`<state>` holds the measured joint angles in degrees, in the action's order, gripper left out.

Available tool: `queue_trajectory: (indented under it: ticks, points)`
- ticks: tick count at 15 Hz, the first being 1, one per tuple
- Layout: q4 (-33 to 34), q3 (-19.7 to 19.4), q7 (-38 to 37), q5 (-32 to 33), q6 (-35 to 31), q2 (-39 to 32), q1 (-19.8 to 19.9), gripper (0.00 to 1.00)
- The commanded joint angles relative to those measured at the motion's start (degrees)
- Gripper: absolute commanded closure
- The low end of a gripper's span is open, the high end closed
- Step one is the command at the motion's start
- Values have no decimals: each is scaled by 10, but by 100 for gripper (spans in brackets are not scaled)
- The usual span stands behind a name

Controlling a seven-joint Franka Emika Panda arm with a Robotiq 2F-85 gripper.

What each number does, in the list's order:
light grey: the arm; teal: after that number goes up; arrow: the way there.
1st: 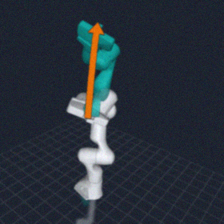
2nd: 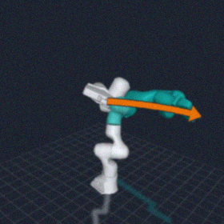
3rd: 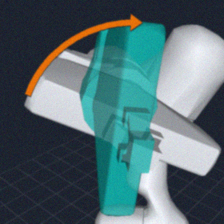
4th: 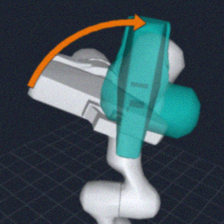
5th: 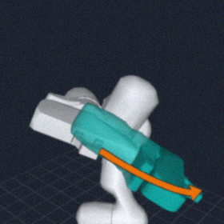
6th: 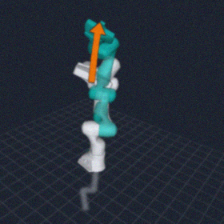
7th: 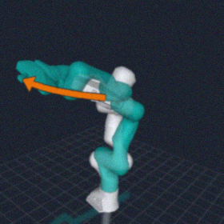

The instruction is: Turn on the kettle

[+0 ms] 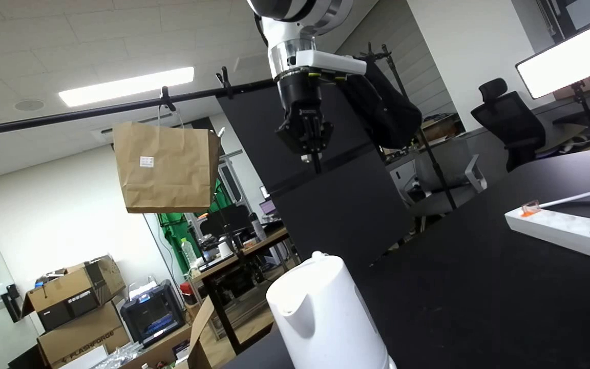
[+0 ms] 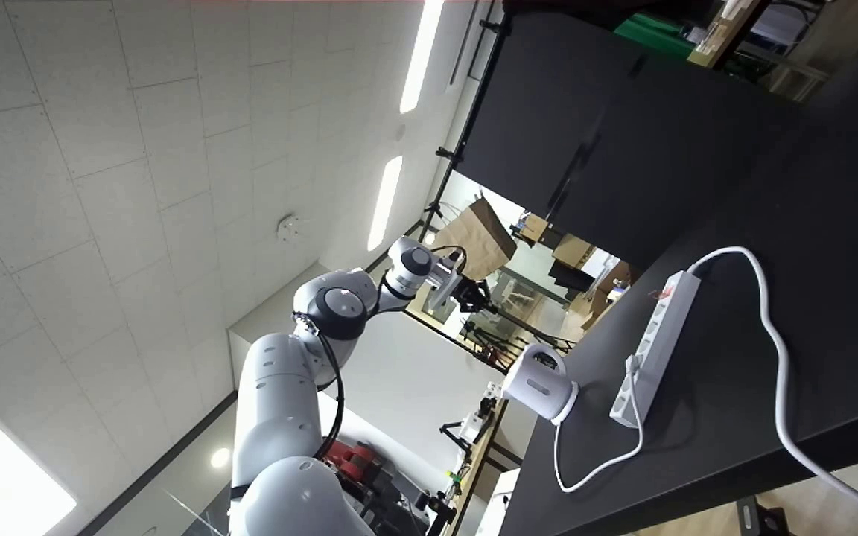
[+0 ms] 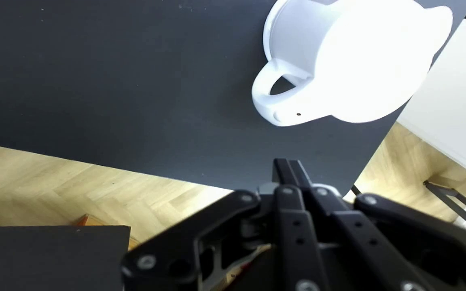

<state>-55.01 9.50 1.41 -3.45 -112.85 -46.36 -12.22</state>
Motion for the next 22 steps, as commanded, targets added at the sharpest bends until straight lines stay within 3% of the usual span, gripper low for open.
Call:
queue_trajectory:
  ticks: [1,17,22]
  points:
    - [1,0,0,0,0,0,0,99]
    - [1,0,1,0,1,0,0,100]
    - [18,20,45,-27,-25,-23,15,100]
